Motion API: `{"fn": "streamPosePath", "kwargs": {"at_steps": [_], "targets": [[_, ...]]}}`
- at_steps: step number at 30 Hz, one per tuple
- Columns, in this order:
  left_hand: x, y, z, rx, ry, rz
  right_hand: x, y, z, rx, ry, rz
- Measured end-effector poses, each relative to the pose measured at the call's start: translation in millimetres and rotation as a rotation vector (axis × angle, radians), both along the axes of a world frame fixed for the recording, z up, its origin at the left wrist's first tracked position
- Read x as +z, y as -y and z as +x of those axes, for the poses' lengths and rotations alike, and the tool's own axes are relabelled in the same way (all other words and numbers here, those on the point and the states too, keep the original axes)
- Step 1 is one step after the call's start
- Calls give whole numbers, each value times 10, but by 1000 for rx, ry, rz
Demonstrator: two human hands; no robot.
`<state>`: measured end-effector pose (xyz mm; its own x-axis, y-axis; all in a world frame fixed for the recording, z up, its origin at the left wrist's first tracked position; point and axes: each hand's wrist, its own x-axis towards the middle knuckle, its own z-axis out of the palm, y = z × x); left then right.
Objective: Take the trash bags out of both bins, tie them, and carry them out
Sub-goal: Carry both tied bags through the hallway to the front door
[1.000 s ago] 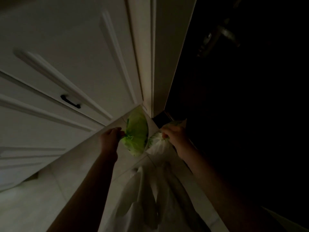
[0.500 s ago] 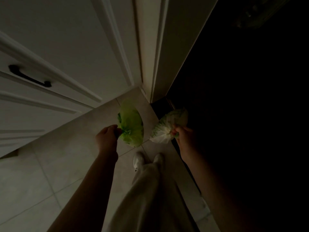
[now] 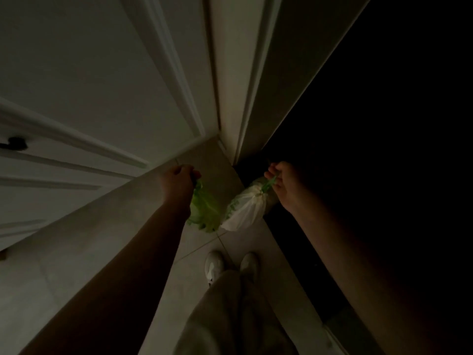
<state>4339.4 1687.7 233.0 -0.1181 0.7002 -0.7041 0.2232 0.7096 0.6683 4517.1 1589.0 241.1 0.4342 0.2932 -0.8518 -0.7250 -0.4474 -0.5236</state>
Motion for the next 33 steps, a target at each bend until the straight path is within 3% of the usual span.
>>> {"fn": "streamPosePath", "kwargs": {"at_steps": [5, 8, 16, 21, 33], "targets": [[-415, -359, 267, -98, -41, 8, -439, -454, 317, 179, 132, -63], [-510, -543, 413, -203, -54, 51, -505, -717, 545, 150, 172, -42], [-409, -840, 742, -405, 50, 116, -616, -863, 844, 212, 257, -14], [-385, -872, 790, -601, -44, 182, -662, -886, 958, 286, 378, -57], [-516, -795, 573, -648, -174, 215, -682, -802, 820, 492, 431, -113]]}}
